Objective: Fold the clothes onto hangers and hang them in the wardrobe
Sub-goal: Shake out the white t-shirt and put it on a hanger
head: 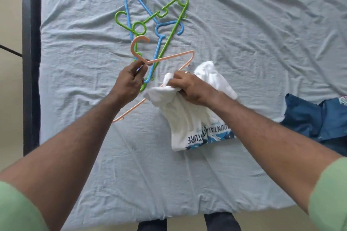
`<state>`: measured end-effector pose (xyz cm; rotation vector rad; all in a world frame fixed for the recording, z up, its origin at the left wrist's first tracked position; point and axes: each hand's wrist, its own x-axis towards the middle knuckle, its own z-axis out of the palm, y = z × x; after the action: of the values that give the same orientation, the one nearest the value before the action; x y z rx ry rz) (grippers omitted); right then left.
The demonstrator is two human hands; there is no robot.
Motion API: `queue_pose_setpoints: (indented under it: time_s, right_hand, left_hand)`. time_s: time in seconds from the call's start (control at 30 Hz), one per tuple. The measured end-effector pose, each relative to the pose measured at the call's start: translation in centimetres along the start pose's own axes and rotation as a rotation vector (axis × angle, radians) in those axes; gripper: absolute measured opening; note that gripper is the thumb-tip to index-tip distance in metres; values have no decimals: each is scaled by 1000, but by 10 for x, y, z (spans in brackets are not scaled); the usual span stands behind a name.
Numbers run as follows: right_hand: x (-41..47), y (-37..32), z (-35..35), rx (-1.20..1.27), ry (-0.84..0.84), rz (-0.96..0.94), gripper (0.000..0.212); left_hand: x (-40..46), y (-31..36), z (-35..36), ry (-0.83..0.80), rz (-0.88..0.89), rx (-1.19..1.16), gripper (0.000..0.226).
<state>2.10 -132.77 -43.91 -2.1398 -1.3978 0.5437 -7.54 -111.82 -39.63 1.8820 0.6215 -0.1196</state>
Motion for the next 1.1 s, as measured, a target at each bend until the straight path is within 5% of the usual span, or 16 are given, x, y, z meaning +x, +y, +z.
queue_pose_setpoints:
  time_s: [0.17, 0.4, 0.63, 0.8, 0.93, 1.03, 1.1]
  right_hand:
    - [61, -51, -2, 39, 171, -151, 29]
    - [80, -48, 18, -140, -209, 237, 21]
    - [122, -76, 35, -171, -208, -34, 27]
    - [127, -71, 44, -335, -200, 84, 6]
    - [135, -66, 38, -473, -284, 353, 32]
    - [117, -61, 35, -304, -229, 316, 67]
    - [90, -58, 37, -200, -209, 240, 68]
  left_hand:
    - [-2, -3, -24, -74, -2, -95, 23]
    - [-2, -7, -43, -69, -43, -123, 26]
    - [-2, 6, -54, -205, 107, -13, 23]
    - [-17, 9, -57, -314, 155, -26, 24]
    - [-23, 2, -57, -269, 76, -38, 25]
    - [-26, 1, -62, -176, 30, -71, 26]
    - [-26, -2, -61, -129, 9, -88, 23]
